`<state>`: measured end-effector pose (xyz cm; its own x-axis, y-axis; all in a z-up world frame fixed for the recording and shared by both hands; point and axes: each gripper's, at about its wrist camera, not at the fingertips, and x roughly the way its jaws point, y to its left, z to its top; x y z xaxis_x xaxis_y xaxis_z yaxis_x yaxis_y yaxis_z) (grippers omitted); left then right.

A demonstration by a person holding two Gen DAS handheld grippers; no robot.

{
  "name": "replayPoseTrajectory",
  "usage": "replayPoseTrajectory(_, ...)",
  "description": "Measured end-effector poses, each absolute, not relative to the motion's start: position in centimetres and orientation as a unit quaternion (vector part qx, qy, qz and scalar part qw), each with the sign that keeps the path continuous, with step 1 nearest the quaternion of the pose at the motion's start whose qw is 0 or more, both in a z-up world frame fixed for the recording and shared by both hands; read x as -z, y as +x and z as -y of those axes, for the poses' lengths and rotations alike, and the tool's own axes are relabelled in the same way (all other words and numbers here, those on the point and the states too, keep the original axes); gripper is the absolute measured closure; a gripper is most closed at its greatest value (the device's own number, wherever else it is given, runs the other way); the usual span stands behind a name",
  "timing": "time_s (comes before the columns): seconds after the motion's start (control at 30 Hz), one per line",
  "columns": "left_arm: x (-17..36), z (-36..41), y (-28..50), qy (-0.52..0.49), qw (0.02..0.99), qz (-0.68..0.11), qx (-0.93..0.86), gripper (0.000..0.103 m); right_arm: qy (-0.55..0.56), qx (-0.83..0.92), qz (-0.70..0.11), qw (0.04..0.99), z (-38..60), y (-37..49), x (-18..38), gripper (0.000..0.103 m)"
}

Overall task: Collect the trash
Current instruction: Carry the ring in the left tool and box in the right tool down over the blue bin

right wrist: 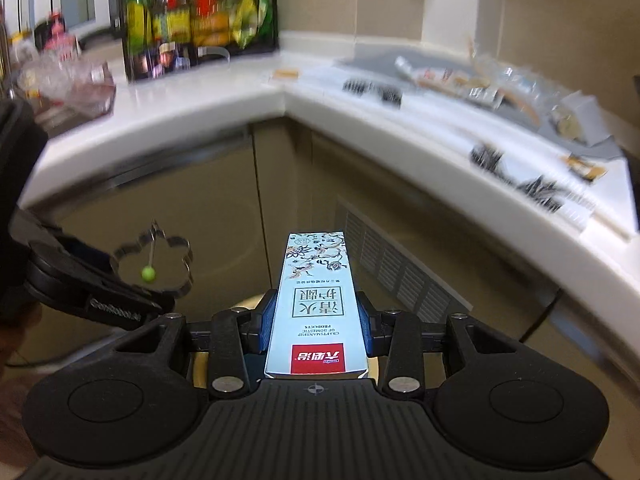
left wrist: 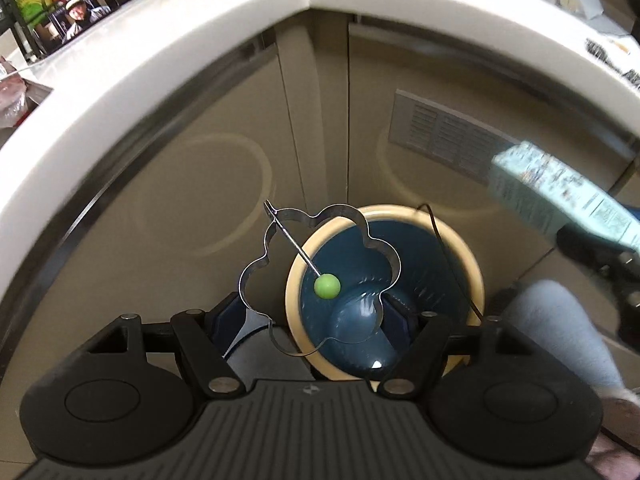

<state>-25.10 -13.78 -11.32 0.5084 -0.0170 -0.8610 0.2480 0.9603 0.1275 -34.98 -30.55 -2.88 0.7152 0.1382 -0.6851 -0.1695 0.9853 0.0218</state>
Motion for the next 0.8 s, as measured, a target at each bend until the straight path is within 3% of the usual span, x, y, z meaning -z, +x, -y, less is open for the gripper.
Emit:
replayPoseTrajectory(0.3,17.4,14.8,-21.7,0.111,0.813,-0.565,0.084,0.026,-0.015,-0.087,-0.485,0.87,29.2,-30.6,11.8,0.061)
replayPoseTrajectory(0.8,20.9,16.9,-20.3,0.146,0.786,-0.595,0.077,0.026,-0.019,-0.07,-0.518,0.852,28.9,-27.3,14.7,0.061)
